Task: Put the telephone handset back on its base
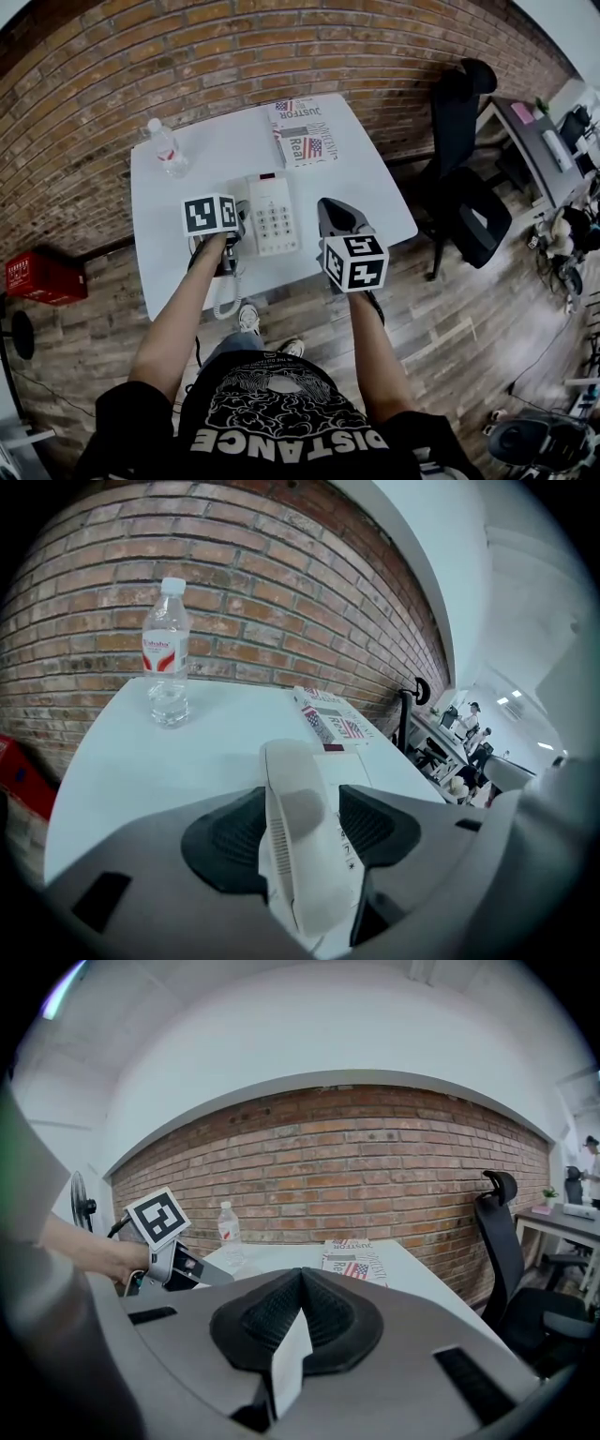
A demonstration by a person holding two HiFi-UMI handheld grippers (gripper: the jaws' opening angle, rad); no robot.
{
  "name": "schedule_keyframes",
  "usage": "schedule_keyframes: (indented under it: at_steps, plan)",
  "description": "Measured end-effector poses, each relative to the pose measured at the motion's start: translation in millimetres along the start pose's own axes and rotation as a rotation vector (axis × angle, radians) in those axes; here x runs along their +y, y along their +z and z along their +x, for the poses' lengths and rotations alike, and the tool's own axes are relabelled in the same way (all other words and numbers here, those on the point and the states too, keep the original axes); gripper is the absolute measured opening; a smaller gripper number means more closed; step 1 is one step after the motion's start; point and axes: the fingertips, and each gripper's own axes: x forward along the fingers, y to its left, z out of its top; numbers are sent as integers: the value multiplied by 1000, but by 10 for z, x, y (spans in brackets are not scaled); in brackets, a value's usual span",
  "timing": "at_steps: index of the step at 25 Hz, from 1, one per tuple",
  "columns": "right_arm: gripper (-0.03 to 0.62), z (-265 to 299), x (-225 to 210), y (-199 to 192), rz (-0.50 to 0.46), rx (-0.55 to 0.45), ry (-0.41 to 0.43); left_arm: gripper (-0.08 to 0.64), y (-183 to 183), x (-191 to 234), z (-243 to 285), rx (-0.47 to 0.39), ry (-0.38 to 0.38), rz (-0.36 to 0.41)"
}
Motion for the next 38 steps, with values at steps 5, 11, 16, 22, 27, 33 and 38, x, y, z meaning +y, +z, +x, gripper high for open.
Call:
schedule_keyframes:
  at_steps: [5,11,16,22,27,33,38]
  plan:
    - [-2,9,7,123,-4,-16,-2,244,285,-164,-176,-96,-92,37]
    - [-2,8,-6,346,-21,-47,-4,229,703,-352,-474,-245,-161,152]
    - [-2,-20,-31,544,-34,-83,-13,218,1016,-499,-773,-385,-227,251]
    - [-2,-69,0,771,-53,-123,-17,173,1228,-533,-1100,-501,-240,317]
    - [-2,-77,39,861,-69,-142,-10,119,1288,-558,-1262,-569,-231,371]
    - [-2,-56,92,935,-92,-164,2,27,1295,-613,-1351,-618,-204,446]
    - [-2,-24,109,953,-102,-161,1,12,1324,-519,-1362,-630,-183,432]
